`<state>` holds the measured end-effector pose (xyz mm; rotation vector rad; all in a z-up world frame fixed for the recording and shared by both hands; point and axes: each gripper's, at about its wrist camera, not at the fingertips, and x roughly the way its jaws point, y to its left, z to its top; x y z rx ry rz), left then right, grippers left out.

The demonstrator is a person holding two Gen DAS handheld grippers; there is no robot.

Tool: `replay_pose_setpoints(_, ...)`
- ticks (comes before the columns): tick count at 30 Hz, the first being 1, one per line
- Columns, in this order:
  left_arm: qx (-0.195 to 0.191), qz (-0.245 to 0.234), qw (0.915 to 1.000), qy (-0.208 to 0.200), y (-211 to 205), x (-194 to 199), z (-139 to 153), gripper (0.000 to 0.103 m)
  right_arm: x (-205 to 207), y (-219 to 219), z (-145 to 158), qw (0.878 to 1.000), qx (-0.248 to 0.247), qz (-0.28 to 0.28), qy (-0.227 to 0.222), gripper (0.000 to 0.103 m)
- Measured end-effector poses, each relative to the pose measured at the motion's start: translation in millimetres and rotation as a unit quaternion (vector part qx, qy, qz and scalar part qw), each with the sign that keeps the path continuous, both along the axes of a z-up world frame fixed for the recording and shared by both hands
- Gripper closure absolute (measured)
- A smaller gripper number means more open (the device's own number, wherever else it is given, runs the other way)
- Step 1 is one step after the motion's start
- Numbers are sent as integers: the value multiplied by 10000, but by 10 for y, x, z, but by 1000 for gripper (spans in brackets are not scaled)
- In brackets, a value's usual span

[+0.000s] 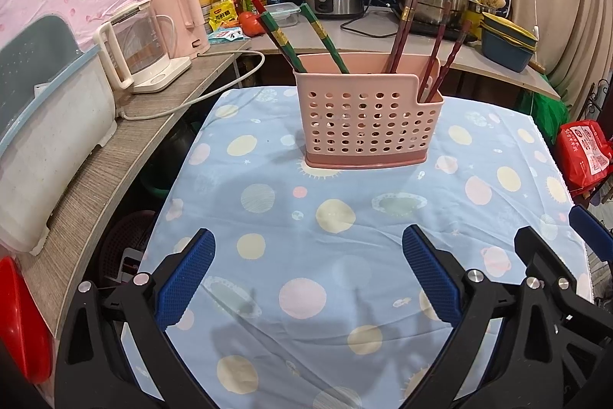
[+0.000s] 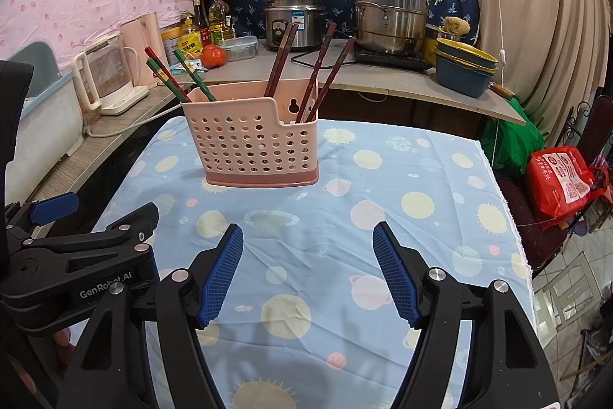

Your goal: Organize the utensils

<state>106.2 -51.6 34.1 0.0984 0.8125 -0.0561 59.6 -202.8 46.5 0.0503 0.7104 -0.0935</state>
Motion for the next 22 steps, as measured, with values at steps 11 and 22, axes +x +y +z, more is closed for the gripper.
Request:
replay_pose_setpoints(11,-4,-2,10000,6,-1,2,-2,10,1,-2,2,10000,-3,-1,3,35)
replay_pose_setpoints(22,-45,35,10000,29,-8,6,-44,10,-53,-59,15,9997,-140,-118,-131,17)
